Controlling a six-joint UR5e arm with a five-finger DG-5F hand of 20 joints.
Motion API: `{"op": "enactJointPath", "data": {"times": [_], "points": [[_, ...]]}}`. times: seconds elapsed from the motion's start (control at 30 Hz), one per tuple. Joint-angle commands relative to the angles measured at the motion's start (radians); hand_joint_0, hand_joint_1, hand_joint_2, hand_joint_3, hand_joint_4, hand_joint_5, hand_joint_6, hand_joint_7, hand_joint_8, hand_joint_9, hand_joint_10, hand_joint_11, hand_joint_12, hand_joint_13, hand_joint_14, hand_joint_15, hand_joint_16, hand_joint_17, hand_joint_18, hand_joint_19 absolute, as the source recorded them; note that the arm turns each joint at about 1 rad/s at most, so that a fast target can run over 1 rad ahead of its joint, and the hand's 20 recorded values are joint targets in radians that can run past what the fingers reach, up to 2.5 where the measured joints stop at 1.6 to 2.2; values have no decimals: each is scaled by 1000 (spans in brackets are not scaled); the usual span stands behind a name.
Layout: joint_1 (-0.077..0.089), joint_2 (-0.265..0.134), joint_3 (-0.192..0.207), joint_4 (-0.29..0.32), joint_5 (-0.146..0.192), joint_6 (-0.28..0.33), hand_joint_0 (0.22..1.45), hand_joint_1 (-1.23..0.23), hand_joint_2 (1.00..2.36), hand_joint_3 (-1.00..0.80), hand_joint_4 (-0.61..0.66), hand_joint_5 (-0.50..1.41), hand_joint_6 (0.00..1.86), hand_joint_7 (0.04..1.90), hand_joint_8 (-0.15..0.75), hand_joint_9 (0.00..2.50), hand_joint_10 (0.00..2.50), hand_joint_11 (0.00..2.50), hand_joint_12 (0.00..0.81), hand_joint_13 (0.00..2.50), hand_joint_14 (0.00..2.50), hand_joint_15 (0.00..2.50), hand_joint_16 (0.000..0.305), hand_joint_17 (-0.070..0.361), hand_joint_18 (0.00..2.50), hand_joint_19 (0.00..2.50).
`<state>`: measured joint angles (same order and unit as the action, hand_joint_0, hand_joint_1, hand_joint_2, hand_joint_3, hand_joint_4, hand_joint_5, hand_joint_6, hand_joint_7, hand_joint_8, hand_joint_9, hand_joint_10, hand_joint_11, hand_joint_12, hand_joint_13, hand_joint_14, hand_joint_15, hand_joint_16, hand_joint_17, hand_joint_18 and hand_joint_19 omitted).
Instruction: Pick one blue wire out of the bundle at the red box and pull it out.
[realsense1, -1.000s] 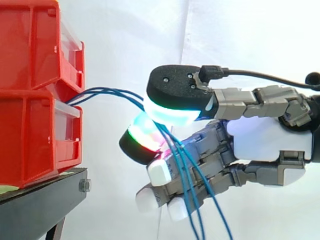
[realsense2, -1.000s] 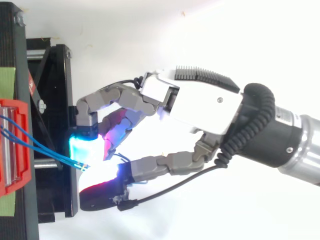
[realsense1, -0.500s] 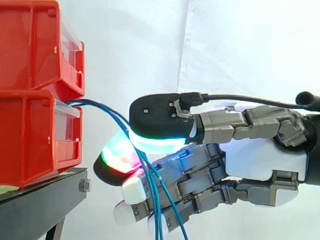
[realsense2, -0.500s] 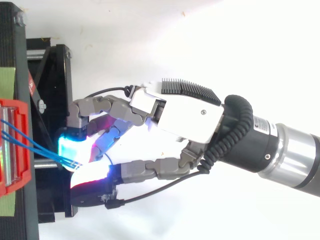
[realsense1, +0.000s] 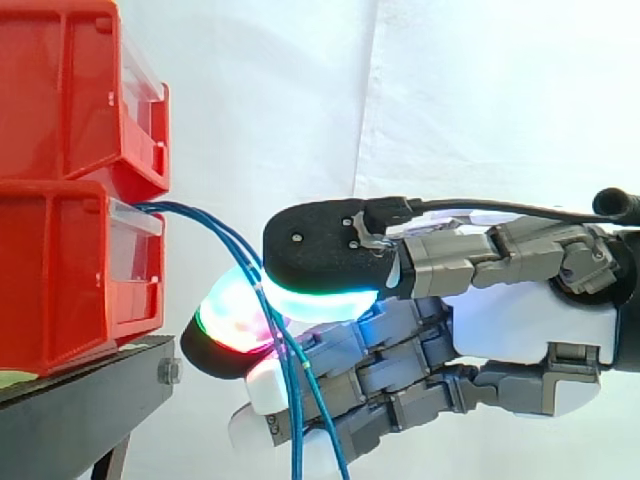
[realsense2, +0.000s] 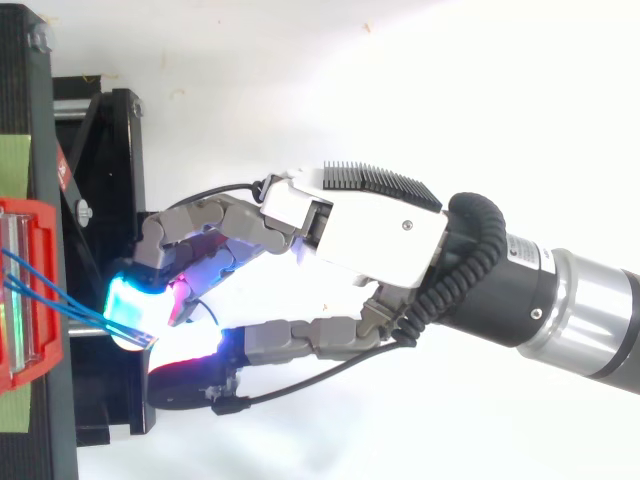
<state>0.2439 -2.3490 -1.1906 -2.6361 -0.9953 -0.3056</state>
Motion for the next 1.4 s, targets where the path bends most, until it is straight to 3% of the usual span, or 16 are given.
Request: {"op": "enactJointPath", "data": {"times": [0.0,0.23,0.37,0.47,0.63,0.73,0.83,0.97,1.1,1.2,1.27,1.3,1.37], "points": [[0,0,0,-1,0,2,578,-792,1017,-253,126,-147,878,1037,297,989,13,433,407,684,13,345,53,120,637,507],[0,-1,0,-1,0,2,507,-672,1001,-477,144,-122,876,1076,343,1077,15,465,425,731,14,378,57,127,671,528],[0,0,2,-1,0,2,498,-653,1000,-500,149,-119,875,1086,347,1092,15,472,431,746,14,387,57,129,680,525],[0,0,2,-1,0,2,531,-694,1004,-446,152,-120,880,1129,346,1097,14,505,423,759,16,413,55,124,678,534],[0,-1,2,-1,0,2,604,-789,1019,-204,117,-127,913,1182,334,1108,17,614,414,833,19,508,51,115,705,549],[0,-1,2,-1,0,2,580,-764,1014,-162,59,-120,921,1064,330,1141,13,499,435,852,16,458,58,131,763,521],[0,0,2,-1,0,2,556,-699,1011,-153,20,-104,872,1051,304,1122,8,313,432,798,12,339,62,140,773,491],[0,-1,2,-2,0,2,558,-685,1012,-140,-11,-90,815,1045,261,1123,7,263,419,786,11,304,62,139,762,481],[0,5,2,-22,0,16,595,-819,1021,-92,-36,-156,887,1028,258,935,10,353,392,731,14,348,53,120,690,498],[0,22,2,-78,0,36,643,-867,1022,-161,-65,-162,894,1112,239,963,13,366,382,727,15,336,51,115,690,478],[0,30,2,-97,0,42,643,-868,1011,-368,-14,-137,876,1143,226,1024,11,343,372,745,13,327,50,112,700,482],[0,33,2,-107,0,45,626,-835,1001,-484,8,-119,863,1173,208,1061,12,313,361,750,13,324,49,110,707,491],[0,43,3,-133,0,54,610,-786,1000,-500,-8,-99,843,1206,205,1119,9,275,355,759,12,297,48,108,709,491]]}}
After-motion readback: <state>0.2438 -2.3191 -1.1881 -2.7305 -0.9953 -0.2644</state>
